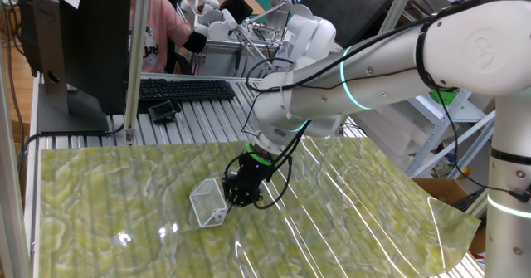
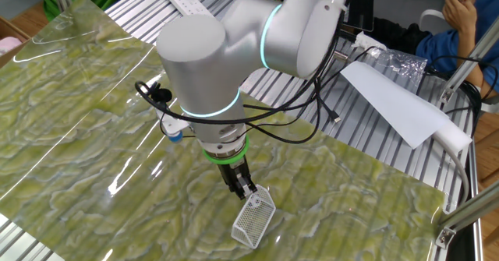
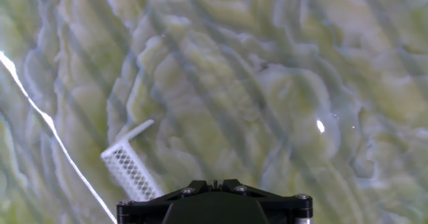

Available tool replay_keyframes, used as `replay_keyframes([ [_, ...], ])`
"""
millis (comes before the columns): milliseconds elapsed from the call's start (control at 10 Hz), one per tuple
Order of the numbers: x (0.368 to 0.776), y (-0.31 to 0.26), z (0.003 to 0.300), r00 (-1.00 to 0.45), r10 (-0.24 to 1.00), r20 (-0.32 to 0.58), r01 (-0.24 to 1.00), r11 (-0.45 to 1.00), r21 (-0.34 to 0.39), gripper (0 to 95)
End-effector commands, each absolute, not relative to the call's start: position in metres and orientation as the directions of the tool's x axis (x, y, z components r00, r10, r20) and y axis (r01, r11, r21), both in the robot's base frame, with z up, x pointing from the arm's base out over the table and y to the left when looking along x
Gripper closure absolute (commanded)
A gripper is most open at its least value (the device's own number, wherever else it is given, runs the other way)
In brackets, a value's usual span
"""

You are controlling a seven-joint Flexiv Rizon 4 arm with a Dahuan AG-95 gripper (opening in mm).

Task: Push the soccer ball into the goal

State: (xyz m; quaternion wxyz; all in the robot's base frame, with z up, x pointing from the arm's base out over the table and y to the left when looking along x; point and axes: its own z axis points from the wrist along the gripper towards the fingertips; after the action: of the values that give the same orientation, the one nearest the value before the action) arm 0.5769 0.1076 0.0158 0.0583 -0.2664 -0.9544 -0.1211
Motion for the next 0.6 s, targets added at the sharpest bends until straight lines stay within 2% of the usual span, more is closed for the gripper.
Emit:
replay_keyframes([
  [100,0.5779,0.1090,0.0167,-0.847,0.496,0.193,0.530,0.819,0.221,95.0],
  [400,0.5780,0.1089,0.0173,-0.866,0.480,0.139,0.497,0.855,0.148,95.0],
  [600,0.5773,0.1082,0.0199,-0.873,0.470,0.131,0.485,0.864,0.134,95.0],
])
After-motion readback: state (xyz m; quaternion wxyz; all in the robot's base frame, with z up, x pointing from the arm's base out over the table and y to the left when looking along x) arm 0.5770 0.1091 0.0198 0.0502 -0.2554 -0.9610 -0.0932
